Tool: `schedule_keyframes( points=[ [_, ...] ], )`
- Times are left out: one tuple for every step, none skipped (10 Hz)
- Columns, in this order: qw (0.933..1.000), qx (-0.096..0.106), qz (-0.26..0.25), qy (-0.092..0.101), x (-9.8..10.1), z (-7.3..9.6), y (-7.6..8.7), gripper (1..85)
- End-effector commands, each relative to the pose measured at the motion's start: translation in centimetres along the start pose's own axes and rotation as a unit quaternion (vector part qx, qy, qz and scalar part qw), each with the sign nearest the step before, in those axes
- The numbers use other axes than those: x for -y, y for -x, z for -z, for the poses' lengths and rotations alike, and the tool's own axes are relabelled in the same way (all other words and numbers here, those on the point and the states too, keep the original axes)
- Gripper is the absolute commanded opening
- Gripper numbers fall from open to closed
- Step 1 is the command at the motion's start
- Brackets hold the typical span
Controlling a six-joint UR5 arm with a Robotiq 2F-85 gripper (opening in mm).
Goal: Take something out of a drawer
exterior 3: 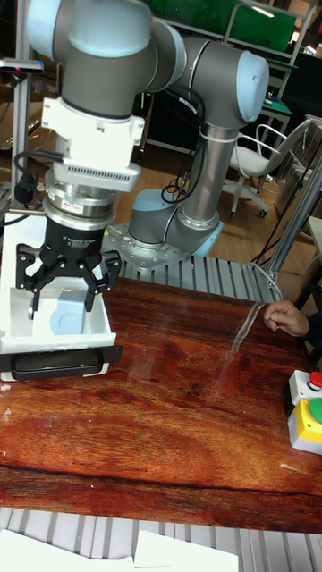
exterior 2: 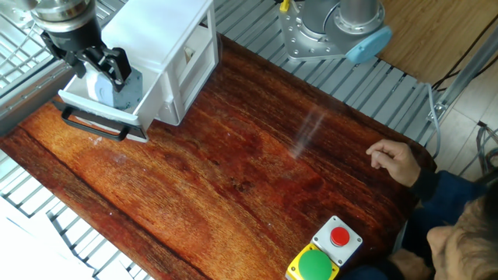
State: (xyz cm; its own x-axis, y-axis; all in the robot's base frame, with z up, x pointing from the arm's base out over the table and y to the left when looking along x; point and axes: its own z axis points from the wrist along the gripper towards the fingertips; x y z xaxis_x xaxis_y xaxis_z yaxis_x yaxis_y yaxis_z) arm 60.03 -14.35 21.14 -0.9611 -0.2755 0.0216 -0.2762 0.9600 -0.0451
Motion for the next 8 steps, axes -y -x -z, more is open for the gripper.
schedule_keyframes(
  points=[
    [0.9999, 0.000, 0.006, -0.008, -0.3, 1.2, 0.3, 1.0],
    [0.9999, -0.002, 0.007, -0.012, -0.3, 1.6, 0.3, 1.0],
    [0.9999, -0.005, 0.007, -0.014, -0.4, 1.8, 0.2, 1.0],
    [0.9998, -0.006, 0.007, -0.016, -0.6, 2.1, 0.2, 1.0],
    [0.9998, -0.008, 0.006, -0.016, -0.7, 2.3, 0.1, 1.0],
    [0.9998, -0.011, 0.004, -0.016, -0.9, 2.5, -0.1, 1.0],
    [0.9998, -0.012, 0.004, -0.016, -1.1, 2.7, -0.1, 1.0],
    [0.9998, -0.012, 0.004, -0.016, -1.1, 2.7, -0.1, 1.0]
  ],
)
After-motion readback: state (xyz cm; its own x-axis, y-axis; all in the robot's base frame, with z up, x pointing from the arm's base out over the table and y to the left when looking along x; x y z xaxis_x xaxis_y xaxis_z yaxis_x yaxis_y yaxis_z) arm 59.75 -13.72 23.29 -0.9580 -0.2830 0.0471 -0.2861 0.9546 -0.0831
